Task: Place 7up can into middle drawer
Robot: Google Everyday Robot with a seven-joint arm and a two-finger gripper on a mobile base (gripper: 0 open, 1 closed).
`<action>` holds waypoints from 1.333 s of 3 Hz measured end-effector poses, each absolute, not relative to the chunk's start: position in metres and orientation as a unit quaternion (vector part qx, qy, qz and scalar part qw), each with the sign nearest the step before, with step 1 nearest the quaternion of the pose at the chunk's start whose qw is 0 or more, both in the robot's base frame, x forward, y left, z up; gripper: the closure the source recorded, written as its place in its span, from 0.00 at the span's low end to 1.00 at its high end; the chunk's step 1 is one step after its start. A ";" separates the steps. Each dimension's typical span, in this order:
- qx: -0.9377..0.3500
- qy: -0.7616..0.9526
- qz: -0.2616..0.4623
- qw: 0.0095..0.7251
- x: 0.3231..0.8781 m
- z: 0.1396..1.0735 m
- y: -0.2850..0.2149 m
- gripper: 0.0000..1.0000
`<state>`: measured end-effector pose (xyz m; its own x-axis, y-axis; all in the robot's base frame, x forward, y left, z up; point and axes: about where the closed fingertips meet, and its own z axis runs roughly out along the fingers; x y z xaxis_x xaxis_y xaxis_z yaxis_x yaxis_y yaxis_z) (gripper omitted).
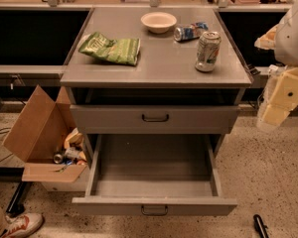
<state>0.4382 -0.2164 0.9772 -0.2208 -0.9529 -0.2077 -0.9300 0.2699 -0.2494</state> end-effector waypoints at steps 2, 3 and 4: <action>-0.582 0.794 -0.019 0.174 0.465 0.966 -0.223 0.00; -0.548 0.813 0.013 0.197 0.510 0.951 -0.227 0.00; -0.522 0.821 0.038 0.229 0.562 0.943 -0.221 0.00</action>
Offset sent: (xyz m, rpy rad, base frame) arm 0.0673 -0.0185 -0.0310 0.1251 0.0227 -0.1111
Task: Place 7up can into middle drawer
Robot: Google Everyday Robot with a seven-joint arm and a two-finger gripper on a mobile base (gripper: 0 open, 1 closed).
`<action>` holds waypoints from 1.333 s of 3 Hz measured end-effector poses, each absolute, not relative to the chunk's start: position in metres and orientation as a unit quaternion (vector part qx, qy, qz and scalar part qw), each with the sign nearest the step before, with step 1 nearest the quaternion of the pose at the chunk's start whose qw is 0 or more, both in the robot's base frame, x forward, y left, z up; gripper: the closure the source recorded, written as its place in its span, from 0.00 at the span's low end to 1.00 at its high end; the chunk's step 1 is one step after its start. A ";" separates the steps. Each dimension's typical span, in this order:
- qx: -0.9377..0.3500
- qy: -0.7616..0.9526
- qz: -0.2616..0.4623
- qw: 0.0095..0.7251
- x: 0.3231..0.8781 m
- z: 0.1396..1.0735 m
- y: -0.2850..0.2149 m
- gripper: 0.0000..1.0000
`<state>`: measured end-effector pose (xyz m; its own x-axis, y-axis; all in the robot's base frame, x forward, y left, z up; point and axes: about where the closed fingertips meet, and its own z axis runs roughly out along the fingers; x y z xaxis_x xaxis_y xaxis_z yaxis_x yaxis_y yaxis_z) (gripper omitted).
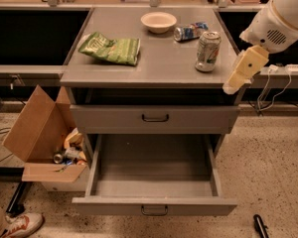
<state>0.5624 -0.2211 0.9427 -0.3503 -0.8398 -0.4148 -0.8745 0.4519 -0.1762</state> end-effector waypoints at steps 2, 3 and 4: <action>-0.504 0.825 0.051 0.251 0.586 0.938 -0.226 0.00; -0.491 0.824 0.062 0.277 0.611 0.941 -0.228 0.00; -0.466 0.826 0.079 0.308 0.648 0.941 -0.228 0.00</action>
Offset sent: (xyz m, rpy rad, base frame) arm 0.0336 -0.0119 -0.0043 0.0795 -0.0366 -0.0572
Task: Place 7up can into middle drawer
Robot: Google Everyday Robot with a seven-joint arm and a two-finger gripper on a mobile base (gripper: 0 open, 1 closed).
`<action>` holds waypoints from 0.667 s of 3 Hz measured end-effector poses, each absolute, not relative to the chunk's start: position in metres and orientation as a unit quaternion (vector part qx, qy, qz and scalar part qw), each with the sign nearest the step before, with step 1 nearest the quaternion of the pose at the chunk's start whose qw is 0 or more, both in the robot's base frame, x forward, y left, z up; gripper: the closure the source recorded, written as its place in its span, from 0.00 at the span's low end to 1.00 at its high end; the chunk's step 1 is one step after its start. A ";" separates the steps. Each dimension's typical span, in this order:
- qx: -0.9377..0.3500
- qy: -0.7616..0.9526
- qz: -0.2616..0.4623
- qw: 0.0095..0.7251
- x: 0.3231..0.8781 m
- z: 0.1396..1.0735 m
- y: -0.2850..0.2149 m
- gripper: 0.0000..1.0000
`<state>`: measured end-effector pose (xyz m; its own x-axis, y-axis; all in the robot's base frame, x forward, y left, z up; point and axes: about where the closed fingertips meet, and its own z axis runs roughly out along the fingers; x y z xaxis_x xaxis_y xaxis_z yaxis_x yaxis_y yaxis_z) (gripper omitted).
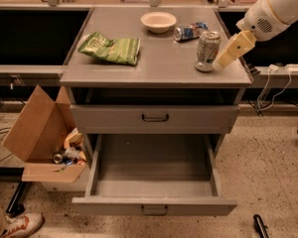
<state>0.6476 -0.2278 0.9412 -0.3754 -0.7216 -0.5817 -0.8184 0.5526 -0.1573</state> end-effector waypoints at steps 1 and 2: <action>-0.452 0.828 0.091 0.320 0.667 0.937 -0.227 0.00; -0.441 0.830 0.098 0.328 0.685 0.931 -0.224 0.00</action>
Offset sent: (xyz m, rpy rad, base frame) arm 0.0606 0.0005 -0.0111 0.0958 -0.0233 -0.0660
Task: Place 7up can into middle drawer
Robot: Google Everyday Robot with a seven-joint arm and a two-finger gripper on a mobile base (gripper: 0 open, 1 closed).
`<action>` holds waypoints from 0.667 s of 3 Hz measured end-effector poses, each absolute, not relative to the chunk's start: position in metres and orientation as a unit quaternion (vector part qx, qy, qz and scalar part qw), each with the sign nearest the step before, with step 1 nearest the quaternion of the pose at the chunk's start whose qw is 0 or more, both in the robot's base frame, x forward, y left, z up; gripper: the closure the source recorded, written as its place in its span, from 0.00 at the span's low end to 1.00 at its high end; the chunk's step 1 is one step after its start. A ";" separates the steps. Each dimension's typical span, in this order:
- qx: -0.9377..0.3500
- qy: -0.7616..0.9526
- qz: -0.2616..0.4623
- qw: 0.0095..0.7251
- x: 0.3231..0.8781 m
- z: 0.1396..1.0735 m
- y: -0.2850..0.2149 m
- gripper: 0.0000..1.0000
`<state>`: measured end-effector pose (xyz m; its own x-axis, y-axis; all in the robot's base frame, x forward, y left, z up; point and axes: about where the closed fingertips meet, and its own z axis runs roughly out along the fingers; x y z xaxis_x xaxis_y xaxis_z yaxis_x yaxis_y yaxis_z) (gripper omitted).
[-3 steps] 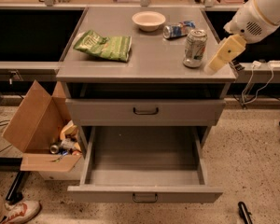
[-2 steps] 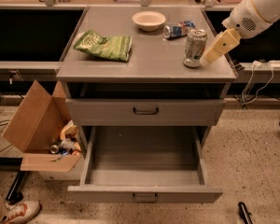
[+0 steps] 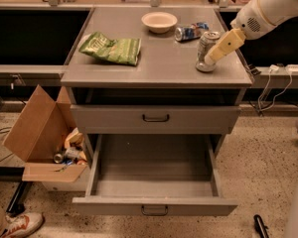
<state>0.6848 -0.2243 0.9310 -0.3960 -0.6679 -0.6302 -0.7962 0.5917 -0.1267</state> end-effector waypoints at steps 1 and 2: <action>-0.429 0.832 0.102 0.336 0.703 0.922 -0.226 0.00; -0.423 0.832 0.106 0.342 0.718 0.915 -0.226 0.00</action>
Offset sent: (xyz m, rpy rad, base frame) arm 0.0520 -0.0084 -0.0162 0.0547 -0.0288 -0.0449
